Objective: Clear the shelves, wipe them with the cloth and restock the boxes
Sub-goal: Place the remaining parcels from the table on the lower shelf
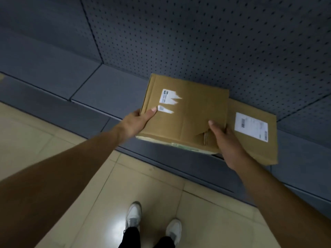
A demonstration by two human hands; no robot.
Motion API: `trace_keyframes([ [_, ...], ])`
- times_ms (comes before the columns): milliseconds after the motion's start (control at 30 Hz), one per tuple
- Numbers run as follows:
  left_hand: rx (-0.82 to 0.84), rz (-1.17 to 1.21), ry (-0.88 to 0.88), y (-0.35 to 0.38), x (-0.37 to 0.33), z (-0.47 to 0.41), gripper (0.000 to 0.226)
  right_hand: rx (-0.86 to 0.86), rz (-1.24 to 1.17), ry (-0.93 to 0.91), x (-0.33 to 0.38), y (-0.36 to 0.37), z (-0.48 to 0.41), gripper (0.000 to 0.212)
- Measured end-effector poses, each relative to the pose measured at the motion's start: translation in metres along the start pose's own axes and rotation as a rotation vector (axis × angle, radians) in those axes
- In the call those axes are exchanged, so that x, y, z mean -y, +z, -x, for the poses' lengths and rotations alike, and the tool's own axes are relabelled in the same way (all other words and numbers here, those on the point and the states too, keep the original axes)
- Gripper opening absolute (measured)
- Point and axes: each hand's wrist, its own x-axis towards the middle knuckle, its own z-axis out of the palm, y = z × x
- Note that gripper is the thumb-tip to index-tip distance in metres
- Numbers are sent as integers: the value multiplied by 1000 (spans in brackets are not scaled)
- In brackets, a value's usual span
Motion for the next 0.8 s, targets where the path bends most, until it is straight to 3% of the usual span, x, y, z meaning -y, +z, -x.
trace_keyframes([
  [233,24,-81,3,9,6,-80,67,-24,-98,36,-25,24,-65,103],
  [367,27,-65,1,16,6,-115,60,-43,-109,62,-32,29,-98,89],
  [500,44,-77,-3,24,2,-145,66,-62,-117,56,-30,27,-125,75],
  [800,104,-104,-14,41,-2,-180,56,-86,-107,62,-37,22,-164,78],
])
